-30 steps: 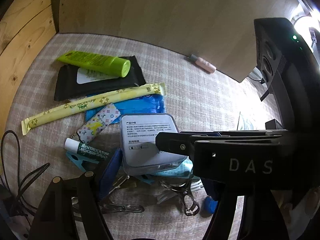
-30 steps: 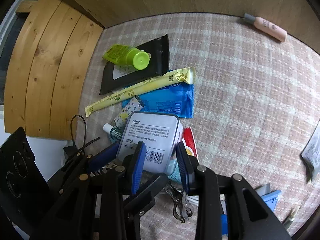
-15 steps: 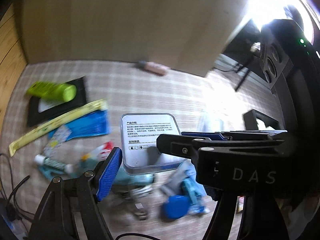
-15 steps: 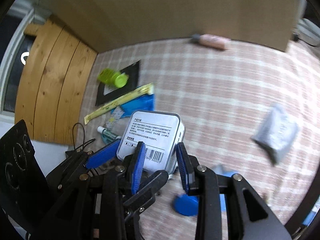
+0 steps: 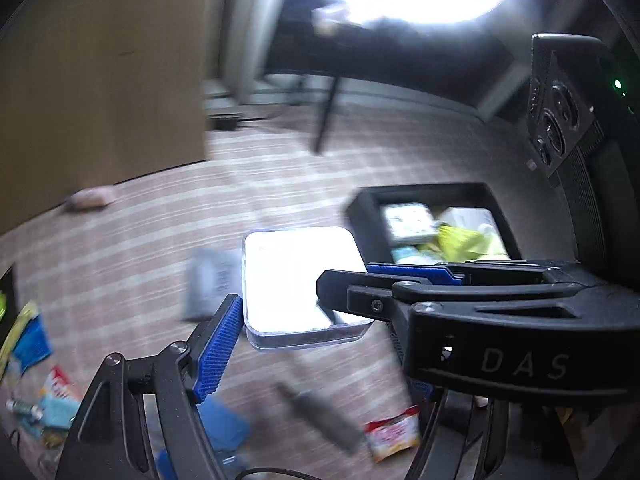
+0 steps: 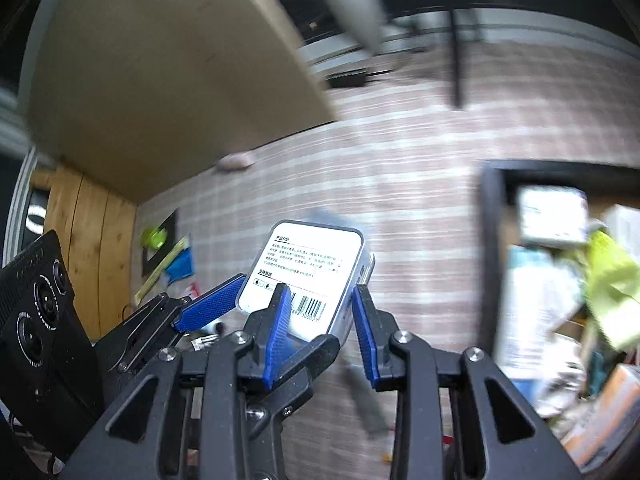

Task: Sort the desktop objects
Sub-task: 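Carry the grey tin into the black tray and release it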

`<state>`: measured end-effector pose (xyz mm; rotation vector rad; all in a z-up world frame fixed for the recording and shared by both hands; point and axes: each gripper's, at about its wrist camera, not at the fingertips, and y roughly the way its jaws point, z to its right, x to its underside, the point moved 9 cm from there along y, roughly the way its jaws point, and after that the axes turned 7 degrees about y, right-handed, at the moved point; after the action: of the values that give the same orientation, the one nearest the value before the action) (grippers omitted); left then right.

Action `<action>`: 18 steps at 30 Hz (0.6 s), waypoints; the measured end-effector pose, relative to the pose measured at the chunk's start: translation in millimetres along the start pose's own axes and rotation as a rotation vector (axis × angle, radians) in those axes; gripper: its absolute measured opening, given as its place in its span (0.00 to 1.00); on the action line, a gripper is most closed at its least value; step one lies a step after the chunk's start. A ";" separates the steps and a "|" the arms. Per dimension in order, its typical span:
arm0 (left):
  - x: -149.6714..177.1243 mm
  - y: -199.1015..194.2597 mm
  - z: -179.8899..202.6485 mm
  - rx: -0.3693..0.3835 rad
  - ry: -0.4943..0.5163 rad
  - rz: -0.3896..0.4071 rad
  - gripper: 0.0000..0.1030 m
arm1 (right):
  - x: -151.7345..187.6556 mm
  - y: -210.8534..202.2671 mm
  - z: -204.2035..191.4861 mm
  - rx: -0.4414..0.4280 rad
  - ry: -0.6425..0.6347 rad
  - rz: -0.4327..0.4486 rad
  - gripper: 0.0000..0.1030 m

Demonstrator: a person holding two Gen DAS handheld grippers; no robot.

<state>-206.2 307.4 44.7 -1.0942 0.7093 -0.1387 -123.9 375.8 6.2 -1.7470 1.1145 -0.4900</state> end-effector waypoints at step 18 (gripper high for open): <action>-24.2 61.8 148.9 0.109 0.225 -0.075 0.68 | 2.5 -75.1 154.4 0.080 0.202 0.096 0.31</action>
<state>-151.7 461.1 42.7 -1.0103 0.8525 -0.3651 25.2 461.0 2.6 -1.5932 1.2963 -0.6534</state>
